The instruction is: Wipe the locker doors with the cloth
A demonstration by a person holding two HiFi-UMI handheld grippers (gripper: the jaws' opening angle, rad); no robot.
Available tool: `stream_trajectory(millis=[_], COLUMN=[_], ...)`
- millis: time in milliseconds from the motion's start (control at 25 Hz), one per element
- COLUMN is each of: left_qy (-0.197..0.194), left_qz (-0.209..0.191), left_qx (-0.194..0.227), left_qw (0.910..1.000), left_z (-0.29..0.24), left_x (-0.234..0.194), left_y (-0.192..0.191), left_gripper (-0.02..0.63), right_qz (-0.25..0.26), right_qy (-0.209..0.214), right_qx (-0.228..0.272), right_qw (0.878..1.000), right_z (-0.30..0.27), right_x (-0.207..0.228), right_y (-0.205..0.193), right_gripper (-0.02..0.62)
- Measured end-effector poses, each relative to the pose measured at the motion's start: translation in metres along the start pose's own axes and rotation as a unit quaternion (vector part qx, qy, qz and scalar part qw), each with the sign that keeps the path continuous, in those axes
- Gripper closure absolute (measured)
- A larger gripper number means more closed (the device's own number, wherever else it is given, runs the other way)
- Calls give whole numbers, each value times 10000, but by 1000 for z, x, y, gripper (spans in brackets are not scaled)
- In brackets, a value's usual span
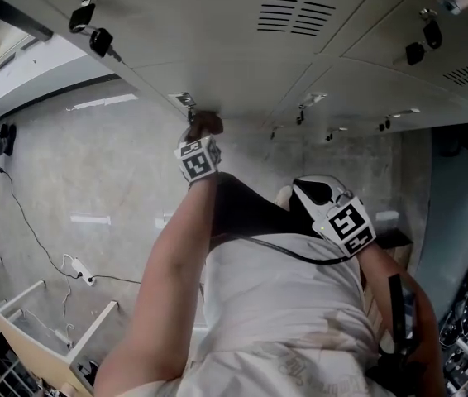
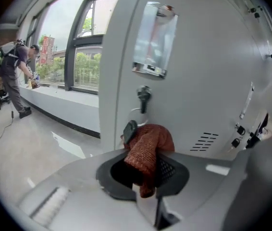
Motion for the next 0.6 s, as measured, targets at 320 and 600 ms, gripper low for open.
stream_trajectory(millis=[320, 600], left_qy=[-601, -185], left_qz=[162, -148], left_qx=[742, 578], left_qw=[9953, 9980], left_z=[30, 78], left_x=[-65, -371], left_y=[37, 100], left_gripper=[563, 561], right_qz=[24, 170], right_qy=[-159, 234], right_qx=[-242, 19], right_qw=[9996, 9996], right_z=[-9, -210], right_x=[-23, -192], right_y=[13, 169], right_gripper=[588, 588])
Point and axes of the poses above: the fingertips, and each gripper's own axes: z backward along the fingers, x to its right, y out of its top, the point moved 5 cm from there along z, backward along the fingers, and after that the axes turned 2 degrees about -y, right-handed, at the moved point
